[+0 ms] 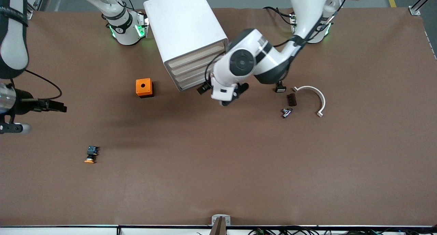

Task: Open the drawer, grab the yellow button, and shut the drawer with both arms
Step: 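Set the button on the table with the right gripper and release it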

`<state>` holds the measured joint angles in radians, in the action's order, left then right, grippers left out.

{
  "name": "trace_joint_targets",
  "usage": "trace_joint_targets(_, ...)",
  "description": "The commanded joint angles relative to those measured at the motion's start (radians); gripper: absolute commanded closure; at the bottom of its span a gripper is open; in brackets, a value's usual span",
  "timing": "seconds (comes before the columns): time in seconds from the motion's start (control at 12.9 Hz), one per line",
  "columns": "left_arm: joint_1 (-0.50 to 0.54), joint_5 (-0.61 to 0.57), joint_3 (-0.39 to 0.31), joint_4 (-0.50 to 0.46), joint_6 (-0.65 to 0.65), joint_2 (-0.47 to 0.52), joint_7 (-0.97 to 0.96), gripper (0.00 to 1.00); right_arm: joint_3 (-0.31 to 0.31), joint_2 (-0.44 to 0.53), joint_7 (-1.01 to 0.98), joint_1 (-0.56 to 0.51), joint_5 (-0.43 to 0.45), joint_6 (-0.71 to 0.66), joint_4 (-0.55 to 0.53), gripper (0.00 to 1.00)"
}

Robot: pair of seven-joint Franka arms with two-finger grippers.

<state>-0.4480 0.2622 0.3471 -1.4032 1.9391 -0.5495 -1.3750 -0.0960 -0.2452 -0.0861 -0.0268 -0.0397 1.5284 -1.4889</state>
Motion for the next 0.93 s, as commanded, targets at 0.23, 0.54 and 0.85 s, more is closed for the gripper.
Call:
trace_joint_targets(0.23, 0.259, -0.026, 0.003, 0.032, -0.228, 0.204, 0.330, 0.01, 0.004, -0.016, 0.022, -0.036, 0.027, -0.200, 0.206, 0.00)
trace_joint_targets(0.54, 0.458, -0.024, 0.003, 0.027, -0.429, 0.298, 0.668, 0.01, 0.012, 0.019, 0.042, -0.025, 0.006, -0.195, 0.202, 0.00)
trace_joint_targets(0.85, 0.601, -0.092, 0.003, 0.012, -0.586, 0.367, 0.963, 0.01, 0.013, 0.114, 0.075, -0.012, 0.007, -0.201, 0.130, 0.00)
